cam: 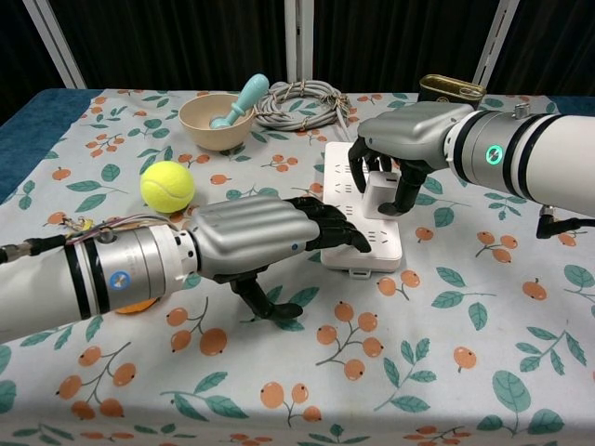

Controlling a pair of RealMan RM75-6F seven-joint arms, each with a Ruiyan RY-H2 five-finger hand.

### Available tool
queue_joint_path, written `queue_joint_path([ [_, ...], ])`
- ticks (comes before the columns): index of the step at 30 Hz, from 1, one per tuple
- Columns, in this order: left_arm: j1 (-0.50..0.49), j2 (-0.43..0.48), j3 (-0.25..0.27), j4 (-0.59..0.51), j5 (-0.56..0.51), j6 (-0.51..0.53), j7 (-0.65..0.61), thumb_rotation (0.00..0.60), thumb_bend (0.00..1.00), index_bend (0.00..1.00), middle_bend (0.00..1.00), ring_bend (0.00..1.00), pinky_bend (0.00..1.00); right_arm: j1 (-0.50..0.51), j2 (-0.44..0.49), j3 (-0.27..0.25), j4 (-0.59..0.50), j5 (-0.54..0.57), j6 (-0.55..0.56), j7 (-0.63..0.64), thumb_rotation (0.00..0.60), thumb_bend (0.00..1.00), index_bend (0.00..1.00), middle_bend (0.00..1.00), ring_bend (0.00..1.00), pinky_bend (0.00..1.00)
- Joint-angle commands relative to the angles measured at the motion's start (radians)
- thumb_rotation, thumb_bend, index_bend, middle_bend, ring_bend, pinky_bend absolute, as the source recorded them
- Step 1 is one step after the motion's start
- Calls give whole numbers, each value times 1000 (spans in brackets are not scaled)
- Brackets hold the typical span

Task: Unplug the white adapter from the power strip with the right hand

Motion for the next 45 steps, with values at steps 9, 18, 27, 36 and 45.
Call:
queue_joint_path([
  [9, -8, 0, 8, 8, -5, 7, -16, 600, 306, 121, 108, 15, 22, -33, 35, -11, -19, -89, 7, 84, 600, 326, 942, 762, 472, 452],
  [18, -14, -1, 11, 18, -16, 3, -23, 600, 306, 121, 108, 15, 22, -64, 66, -23, -32, -154, 10, 140, 600, 327, 1000, 797, 493, 473],
  [27, -18, 2, 12, 19, -27, 3, -21, 600, 306, 121, 108, 15, 22, -99, 78, -40, -21, -205, 17, 183, 600, 327, 1000, 822, 513, 498],
  [36, -23, 1, 9, 20, -39, 0, -14, 600, 305, 121, 108, 15, 22, -137, 124, -40, -46, -266, 28, 238, 600, 327, 1000, 829, 521, 504],
  [45, -14, 31, 9, -24, -34, 33, 10, 600, 304, 121, 108, 15, 23, -176, 216, -9, -102, -324, 47, 312, 600, 327, 1000, 828, 508, 504],
])
